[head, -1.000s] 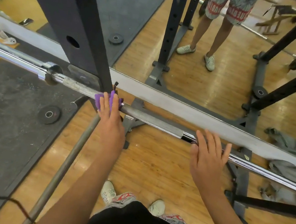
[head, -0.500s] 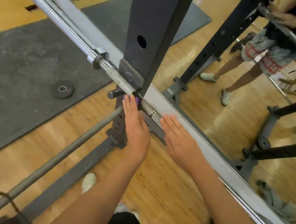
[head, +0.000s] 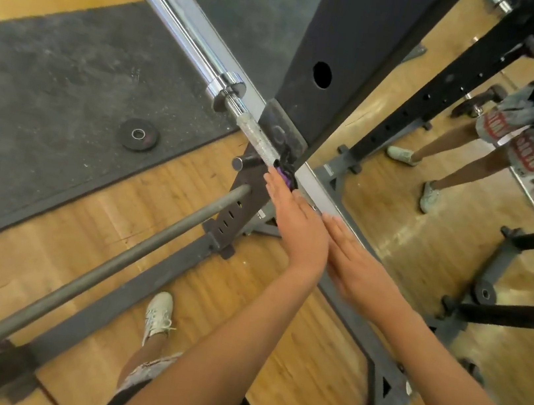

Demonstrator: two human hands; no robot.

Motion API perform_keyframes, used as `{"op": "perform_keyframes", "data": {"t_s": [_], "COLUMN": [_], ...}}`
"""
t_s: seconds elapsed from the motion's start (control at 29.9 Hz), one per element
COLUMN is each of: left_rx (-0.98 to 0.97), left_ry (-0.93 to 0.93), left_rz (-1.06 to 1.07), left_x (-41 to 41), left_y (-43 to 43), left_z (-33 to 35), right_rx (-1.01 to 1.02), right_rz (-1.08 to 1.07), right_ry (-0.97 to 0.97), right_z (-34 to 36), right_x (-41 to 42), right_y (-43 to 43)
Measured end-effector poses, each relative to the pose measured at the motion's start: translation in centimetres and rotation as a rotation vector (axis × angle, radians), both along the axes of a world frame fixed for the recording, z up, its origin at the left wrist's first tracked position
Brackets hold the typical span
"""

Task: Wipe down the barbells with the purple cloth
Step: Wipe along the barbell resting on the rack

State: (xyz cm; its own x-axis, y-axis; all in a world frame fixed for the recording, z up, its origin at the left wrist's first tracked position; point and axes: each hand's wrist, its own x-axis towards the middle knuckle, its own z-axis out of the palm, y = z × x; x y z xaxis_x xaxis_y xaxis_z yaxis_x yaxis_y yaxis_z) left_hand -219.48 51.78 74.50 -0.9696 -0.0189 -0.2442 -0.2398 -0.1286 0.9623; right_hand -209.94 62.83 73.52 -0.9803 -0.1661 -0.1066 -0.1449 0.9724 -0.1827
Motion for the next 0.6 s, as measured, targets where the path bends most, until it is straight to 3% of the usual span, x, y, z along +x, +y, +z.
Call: {"op": "perform_keyframes", "data": {"t_s": [0.17, 0.37, 0.6], "left_rx": [-0.069, -0.153, -0.388], "left_ry": [0.057, 0.141, 0.498], "left_rz": [-0.064, -0.133, -0.321], "left_x": [-2.2, -0.2, -1.8], "left_y": [-1.8, -1.8, -3.8], "left_z": [-2.6, -1.5, -4.1], "right_rx": [-0.068, 0.031, 0.100], "right_rz": [-0.026, -0.034, -0.049], "right_ry": [-0.035, -0.024, 0.018], "right_z": [0.6, 0.1, -0.1], "right_x": [0.3, 0.2, 1.1], "right_y": [0.1, -0.3, -0.7]}}
